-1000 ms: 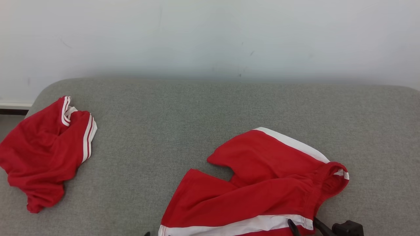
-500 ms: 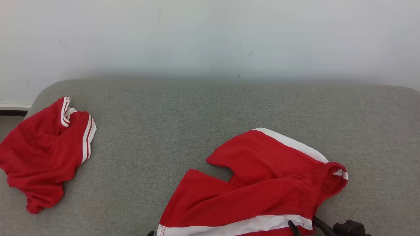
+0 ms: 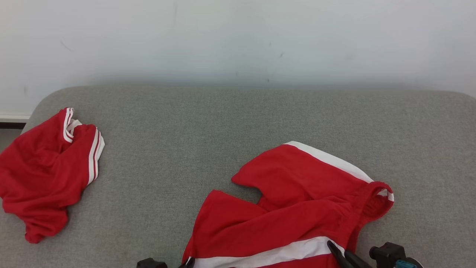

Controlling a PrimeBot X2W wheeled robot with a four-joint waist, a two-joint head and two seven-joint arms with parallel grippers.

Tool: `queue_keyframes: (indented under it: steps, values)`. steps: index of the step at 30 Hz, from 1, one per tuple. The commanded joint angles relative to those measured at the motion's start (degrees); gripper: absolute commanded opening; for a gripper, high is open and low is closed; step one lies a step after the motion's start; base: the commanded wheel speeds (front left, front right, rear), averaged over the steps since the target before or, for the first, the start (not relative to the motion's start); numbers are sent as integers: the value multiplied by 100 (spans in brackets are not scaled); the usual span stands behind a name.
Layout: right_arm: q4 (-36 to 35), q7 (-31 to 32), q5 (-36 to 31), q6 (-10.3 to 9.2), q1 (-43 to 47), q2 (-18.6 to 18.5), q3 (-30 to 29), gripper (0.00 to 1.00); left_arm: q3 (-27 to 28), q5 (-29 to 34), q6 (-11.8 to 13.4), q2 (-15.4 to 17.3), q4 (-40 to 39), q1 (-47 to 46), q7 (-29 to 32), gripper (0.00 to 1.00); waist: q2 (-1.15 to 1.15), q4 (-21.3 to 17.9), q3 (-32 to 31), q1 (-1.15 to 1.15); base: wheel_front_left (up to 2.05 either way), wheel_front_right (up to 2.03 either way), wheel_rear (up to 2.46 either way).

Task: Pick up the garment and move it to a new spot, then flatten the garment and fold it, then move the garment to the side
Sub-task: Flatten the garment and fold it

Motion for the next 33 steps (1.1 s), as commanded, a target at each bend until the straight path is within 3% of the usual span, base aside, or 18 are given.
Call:
queue_keyframes:
  steps: [1, 9, 16, 23, 33]
  values:
    - [-37, -32, 65, -13, -11, -25, -15, 0, -11, -38, 9, 30, -11, -6, -62, 0, 0, 6, -8, 0, 0, 0, 0]
    - [-335, -56, 182, -13, -11, -18, -194, 0, 185, -49, 9, 108, -321, -52, -148, 0, 0, 21, -34, 0, 0, 0, 0]
    - [-869, 68, 463, -13, -966, -247, -371, 0, 583, -21, 9, 381, -1221, -1097, -60, 0, 0, -113, 218, 0, 0, 0, 0]
    - [-1009, 682, 981, -13, -2853, -415, -454, 0, 776, -427, 9, 699, -1682, -3159, 611, 0, 0, -203, 1054, 0, 0, 0, 0]
    - [-517, 1860, 1885, -13, -6431, -265, -361, 0, 1001, -753, 9, 896, -924, -6473, 962, 0, 0, -333, 2443, 0, 0, 0, 0]
